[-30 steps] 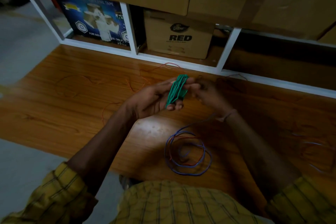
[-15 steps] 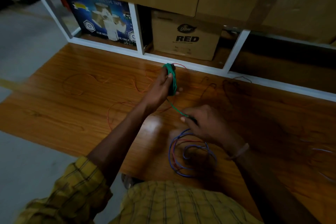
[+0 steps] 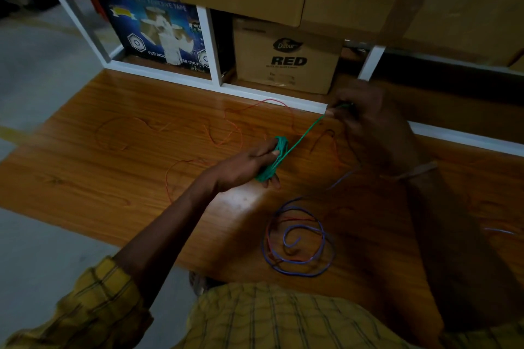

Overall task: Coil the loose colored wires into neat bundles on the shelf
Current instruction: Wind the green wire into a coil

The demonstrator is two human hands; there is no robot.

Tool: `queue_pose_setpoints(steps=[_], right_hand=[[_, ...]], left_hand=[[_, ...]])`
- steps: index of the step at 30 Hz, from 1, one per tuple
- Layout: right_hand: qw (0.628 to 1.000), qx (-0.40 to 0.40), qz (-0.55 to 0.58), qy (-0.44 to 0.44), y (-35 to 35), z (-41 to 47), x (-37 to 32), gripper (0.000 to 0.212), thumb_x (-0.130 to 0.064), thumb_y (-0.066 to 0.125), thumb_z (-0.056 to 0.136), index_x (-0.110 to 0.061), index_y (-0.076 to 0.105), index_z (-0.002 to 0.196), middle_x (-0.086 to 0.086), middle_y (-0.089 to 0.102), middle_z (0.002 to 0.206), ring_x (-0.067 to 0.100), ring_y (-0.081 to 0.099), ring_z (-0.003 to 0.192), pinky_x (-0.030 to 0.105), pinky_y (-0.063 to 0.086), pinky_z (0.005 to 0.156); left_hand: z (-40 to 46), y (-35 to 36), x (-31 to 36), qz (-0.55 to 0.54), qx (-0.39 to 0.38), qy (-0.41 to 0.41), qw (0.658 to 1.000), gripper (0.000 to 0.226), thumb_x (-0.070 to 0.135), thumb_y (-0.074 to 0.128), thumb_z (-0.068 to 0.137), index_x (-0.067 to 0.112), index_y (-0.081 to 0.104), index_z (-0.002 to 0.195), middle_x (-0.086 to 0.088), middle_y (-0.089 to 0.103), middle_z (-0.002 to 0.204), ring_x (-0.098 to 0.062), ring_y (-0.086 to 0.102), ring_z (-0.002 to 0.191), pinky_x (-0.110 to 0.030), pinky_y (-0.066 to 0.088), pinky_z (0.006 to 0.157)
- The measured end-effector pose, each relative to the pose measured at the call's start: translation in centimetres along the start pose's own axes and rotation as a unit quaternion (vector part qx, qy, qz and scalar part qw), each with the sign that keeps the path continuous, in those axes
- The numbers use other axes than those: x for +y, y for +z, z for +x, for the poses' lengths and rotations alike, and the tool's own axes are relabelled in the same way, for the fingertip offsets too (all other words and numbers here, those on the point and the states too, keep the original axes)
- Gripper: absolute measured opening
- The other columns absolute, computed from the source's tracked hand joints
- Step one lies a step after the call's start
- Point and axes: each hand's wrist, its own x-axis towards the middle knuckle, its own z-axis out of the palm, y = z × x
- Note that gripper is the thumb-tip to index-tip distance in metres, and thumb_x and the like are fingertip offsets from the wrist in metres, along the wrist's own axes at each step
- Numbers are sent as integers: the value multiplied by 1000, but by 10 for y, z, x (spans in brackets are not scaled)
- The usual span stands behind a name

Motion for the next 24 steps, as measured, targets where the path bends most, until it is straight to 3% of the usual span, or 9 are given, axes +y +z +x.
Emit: queue_pose_setpoints(steps=[6, 10, 13, 15, 18, 21, 24], right_hand=[[999, 50, -10, 0, 17, 15, 17, 8, -8, 69, 93, -2, 74, 94, 13, 61, 95, 4, 49, 86, 17, 37, 75], [992, 100, -7, 71, 33, 13, 37, 12, -8, 65, 93, -3, 76, 95, 16, 63, 99, 20, 57, 94, 22, 38, 80], [986, 85, 57, 130, 56, 2, 47, 11, -9, 68, 92, -6, 78, 95, 14, 67, 100, 14, 58, 96, 33, 48, 89], [985, 53, 74, 146, 78, -13, 44, 11, -11, 67, 91, -9, 77, 94, 11, 66, 96, 13, 59, 94, 44, 49, 86], [985, 1, 96, 141, 110, -43, 24, 21, -20, 63, 92, -6, 76, 98, 17, 67, 100, 29, 65, 96, 54, 51, 85], [979, -26, 140, 149, 134, -68, -11, 20, -17, 66, 90, -3, 80, 96, 16, 71, 100, 28, 68, 94, 45, 54, 83], [982, -34, 140, 119, 137, -76, -44, 19, -9, 66, 87, -1, 79, 100, 12, 71, 98, 19, 63, 90, 30, 52, 82]], left_hand=[[-7, 2, 11, -68, -76, 19, 995, 41, 20, 35, 115, 18, 44, 155, -17, 56, 144, -38, 74, 100, -36, 55, 75], [-10, 4, 13, -125, -126, 54, 983, 44, 18, 31, 115, 17, 42, 157, -4, 53, 155, -35, 72, 98, -33, 54, 73], [-11, 4, 16, -195, -157, 85, 965, 47, 16, 25, 114, 13, 37, 160, -5, 49, 160, -31, 70, 97, -30, 53, 72], [-11, 4, 20, -250, -164, 108, 948, 48, 16, 21, 115, 12, 35, 160, -6, 56, 154, -29, 69, 96, -29, 52, 72], [-3, 1, 26, -357, -136, 121, 916, 49, 21, 25, 114, 7, 33, 160, -11, 68, 129, -26, 70, 93, -26, 56, 71], [11, -4, 28, -419, -61, 127, 897, 49, 24, 23, 116, 8, 33, 161, -14, 52, 155, -27, 70, 97, -27, 60, 75], [20, -2, 27, -416, 36, 102, 903, 45, 24, 24, 117, 11, 39, 157, -8, 59, 150, -28, 73, 101, -28, 62, 79]])
